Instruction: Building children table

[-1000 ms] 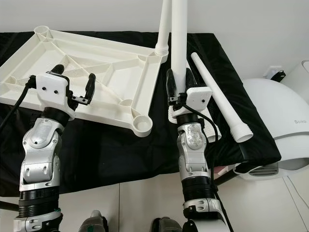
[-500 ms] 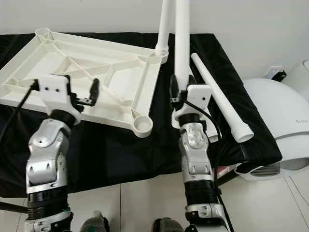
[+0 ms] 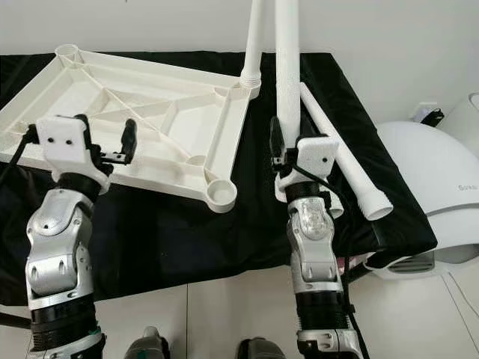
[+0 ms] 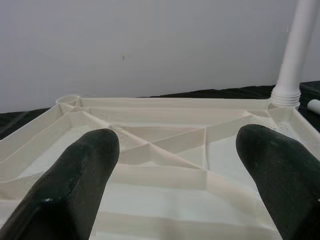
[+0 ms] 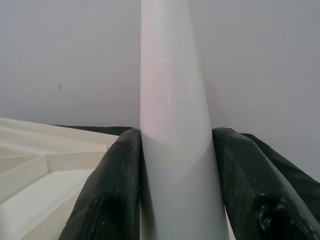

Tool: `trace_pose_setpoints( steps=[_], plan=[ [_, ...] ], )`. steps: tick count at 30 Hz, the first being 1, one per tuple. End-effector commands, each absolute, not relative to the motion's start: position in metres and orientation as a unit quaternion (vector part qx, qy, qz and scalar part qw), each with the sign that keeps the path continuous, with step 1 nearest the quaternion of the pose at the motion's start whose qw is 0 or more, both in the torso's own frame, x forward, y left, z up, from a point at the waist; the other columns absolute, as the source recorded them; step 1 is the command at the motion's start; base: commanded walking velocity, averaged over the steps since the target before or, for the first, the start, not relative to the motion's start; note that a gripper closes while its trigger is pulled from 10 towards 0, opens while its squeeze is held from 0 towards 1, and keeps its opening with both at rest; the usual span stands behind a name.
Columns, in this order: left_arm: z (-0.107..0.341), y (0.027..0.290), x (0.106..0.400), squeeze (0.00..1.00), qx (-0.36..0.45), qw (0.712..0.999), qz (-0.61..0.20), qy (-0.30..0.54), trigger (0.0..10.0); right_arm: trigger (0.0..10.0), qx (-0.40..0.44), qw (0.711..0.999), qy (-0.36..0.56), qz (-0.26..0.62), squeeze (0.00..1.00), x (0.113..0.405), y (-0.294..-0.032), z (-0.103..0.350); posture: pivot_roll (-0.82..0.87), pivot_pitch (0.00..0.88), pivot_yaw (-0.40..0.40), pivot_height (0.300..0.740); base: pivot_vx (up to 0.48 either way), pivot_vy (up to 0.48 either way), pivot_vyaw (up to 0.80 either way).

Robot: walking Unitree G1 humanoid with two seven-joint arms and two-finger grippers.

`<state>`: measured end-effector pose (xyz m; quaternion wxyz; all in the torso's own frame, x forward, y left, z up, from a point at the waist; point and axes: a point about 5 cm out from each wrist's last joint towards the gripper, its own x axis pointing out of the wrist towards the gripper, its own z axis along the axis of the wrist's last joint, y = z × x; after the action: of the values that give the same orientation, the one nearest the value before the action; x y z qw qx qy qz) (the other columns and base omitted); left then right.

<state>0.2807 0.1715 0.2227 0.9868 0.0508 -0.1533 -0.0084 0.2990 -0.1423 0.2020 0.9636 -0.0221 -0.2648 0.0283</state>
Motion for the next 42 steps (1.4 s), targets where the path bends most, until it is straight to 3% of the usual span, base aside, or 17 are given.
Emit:
trace_pose_setpoints(
  steps=[1,24,42],
  plan=[
    [0.216,0.177,0.275,0.00,0.021,0.986,0.074,-0.150,10.0,10.0,-0.027,0.960,-0.276,0.032,0.00,0.296,-0.143,0.204,0.05,0.094,-0.012,0.740,0.000,0.000,0.00],
    [0.211,0.184,0.291,0.00,0.008,0.986,0.062,-0.153,10.0,10.0,-0.039,0.959,-0.279,0.034,0.00,0.308,-0.145,0.203,0.03,0.000,0.008,0.740,0.000,0.000,0.00],
    [0.191,0.191,0.295,0.00,0.006,0.989,0.065,-0.133,10.0,10.0,-0.055,0.961,-0.269,0.040,0.00,0.316,-0.150,0.196,0.01,0.000,0.012,0.740,0.000,0.000,0.00]
  ],
)
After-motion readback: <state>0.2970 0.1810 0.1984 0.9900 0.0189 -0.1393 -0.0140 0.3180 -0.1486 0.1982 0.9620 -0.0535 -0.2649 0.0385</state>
